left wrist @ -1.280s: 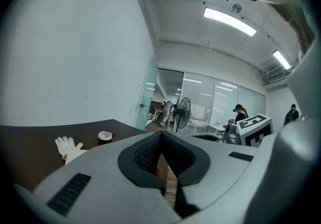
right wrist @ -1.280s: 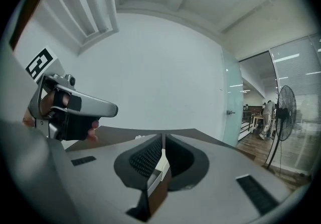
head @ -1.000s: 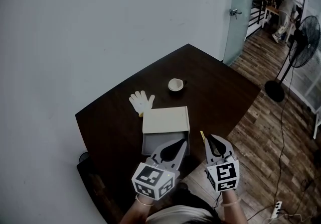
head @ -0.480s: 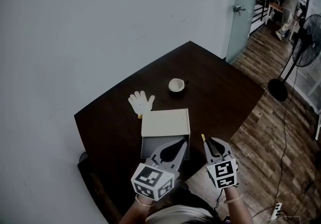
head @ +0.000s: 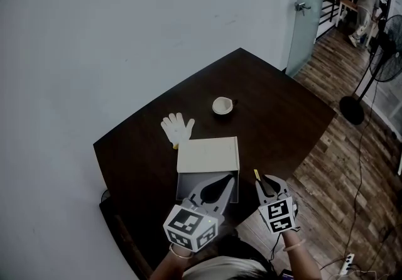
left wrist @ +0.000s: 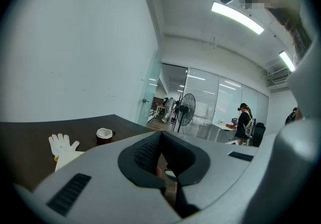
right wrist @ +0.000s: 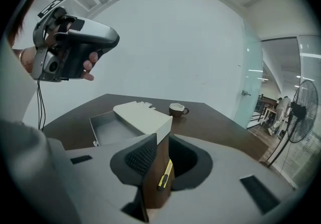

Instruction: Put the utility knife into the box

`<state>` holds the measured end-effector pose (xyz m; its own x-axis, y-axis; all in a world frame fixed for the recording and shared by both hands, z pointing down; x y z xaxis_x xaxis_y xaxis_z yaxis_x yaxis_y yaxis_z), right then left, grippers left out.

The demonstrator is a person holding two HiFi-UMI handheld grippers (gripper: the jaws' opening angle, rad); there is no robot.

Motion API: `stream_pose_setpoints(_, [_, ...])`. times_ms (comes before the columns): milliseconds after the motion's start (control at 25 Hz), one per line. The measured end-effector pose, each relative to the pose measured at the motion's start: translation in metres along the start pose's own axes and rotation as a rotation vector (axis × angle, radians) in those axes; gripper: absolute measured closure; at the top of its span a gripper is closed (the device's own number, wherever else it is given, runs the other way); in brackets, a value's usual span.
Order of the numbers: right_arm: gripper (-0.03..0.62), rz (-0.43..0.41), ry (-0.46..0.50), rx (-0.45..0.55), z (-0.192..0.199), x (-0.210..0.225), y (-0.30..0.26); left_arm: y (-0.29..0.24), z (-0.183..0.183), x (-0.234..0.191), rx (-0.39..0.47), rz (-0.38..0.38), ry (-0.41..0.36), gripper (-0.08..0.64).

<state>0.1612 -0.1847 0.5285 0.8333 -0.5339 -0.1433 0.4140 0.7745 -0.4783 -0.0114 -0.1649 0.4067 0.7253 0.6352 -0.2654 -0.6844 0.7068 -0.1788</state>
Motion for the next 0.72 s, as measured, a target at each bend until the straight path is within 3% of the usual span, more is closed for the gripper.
stream_pose_setpoints(720, [0.500, -0.051, 0.006, -0.141, 0.051, 0.012, -0.036, -0.023, 0.005, -0.006, -0.025, -0.026, 0.023, 0.543])
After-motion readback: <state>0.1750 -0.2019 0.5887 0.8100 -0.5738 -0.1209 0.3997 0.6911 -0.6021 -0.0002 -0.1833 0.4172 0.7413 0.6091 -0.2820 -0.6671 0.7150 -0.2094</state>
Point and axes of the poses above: the fingertips, and each gripper's own axes: y backward along the fingers, x to its right, z out of its underside, the point moved 8 cm from there along y, backward along the fingers, and after that the axes turned 1 degree about y, right-handed, at the moved point
